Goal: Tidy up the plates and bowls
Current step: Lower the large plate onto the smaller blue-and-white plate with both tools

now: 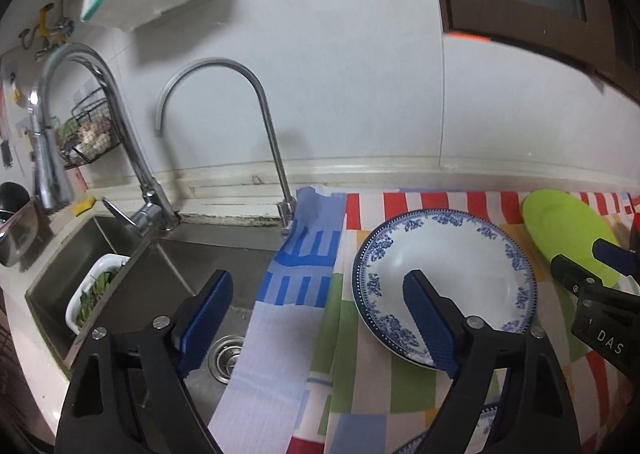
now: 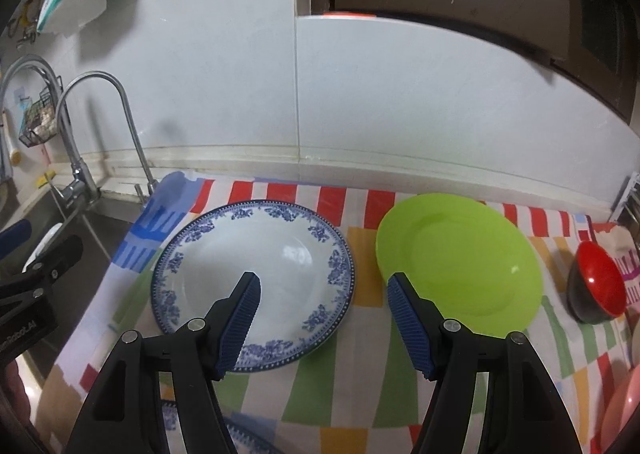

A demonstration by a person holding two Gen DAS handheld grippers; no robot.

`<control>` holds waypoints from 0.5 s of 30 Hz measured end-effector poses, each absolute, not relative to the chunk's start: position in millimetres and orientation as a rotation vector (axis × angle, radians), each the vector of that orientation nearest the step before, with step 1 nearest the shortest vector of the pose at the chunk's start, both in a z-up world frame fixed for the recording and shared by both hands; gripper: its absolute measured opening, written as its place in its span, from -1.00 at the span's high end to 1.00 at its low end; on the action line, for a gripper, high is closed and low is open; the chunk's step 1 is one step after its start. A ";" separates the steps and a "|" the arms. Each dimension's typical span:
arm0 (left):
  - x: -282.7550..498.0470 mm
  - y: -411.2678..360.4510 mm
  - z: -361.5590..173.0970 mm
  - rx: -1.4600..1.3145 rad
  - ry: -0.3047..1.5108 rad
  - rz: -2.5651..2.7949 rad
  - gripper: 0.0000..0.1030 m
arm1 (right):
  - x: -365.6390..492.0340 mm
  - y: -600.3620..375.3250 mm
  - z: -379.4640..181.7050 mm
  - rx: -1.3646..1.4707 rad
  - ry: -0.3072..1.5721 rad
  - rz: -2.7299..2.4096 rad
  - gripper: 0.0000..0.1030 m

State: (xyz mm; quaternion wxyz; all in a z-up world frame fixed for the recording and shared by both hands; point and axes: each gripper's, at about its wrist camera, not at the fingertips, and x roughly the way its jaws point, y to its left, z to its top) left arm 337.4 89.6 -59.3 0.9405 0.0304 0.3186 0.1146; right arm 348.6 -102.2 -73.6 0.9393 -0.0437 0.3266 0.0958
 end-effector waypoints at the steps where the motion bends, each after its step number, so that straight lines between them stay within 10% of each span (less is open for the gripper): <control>1: 341.6 89.9 -63.0 0.061 0.660 0.230 -0.64 | 352.3 -102.0 -77.1 -0.090 0.673 0.195 -0.30; 15: 394.7 92.8 -107.6 0.068 0.763 0.159 -0.19 | 405.1 -98.8 -118.4 -0.097 0.762 0.184 -0.10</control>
